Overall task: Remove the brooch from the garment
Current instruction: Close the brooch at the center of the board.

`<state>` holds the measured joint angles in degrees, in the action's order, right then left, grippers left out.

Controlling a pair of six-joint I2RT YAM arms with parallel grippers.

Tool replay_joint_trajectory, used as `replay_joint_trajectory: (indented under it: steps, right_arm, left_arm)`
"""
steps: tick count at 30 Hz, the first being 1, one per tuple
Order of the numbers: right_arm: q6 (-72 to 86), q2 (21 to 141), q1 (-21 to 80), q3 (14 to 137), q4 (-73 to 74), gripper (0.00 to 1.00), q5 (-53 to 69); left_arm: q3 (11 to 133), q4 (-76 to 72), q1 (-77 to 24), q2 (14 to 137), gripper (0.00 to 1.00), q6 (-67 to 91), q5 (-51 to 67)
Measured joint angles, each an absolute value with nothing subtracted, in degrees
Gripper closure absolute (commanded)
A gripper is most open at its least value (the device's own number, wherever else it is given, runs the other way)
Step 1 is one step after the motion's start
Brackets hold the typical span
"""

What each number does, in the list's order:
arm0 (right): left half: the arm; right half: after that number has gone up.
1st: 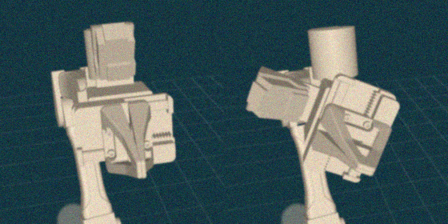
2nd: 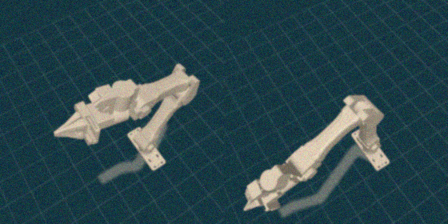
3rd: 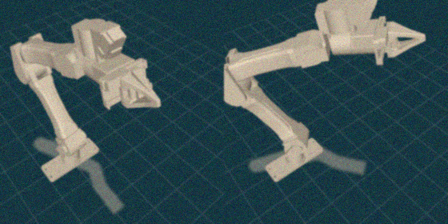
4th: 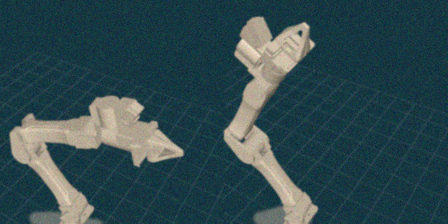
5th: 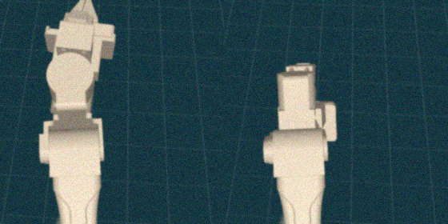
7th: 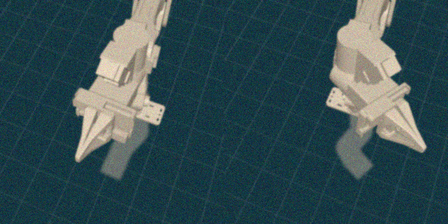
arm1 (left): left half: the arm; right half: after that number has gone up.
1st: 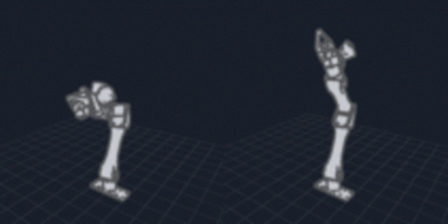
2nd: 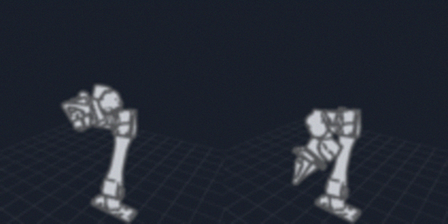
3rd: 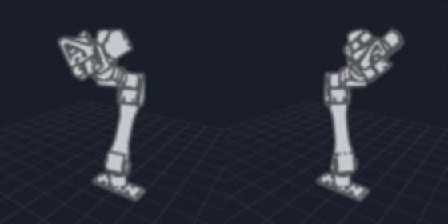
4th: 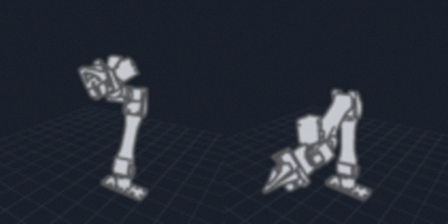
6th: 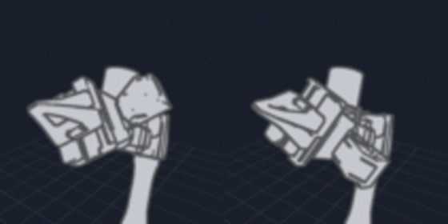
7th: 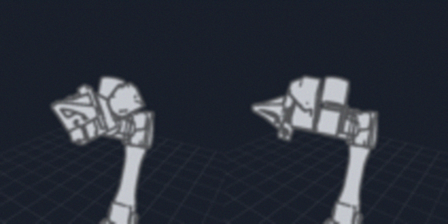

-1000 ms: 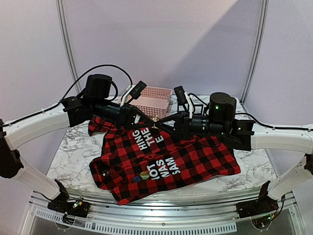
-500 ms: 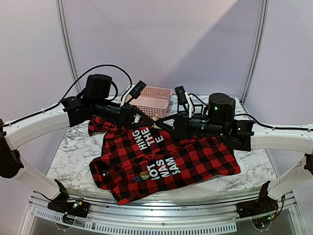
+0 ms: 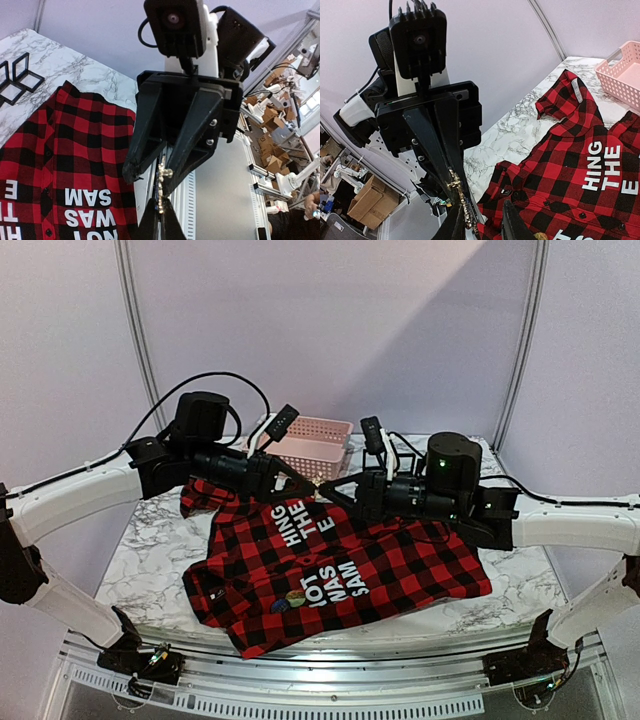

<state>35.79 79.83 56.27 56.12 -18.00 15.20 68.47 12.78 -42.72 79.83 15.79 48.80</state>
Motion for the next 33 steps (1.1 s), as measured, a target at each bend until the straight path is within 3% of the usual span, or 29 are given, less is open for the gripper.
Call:
replay_joint_trajectory:
  steps: [23, 33]
  right_arm:
    - [33.93, 79.81, 54.63, 54.0, -20.99, 0.69, 17.28]
    - [33.08, 79.85, 54.61, 53.95, -20.97, 0.6, 17.3]
  left_arm:
    - [69.45, 15.86, -42.72, 80.18, 1.0, 14.74, 45.87]
    - [69.52, 15.86, -42.72, 80.18, 1.0, 14.72, 46.19]
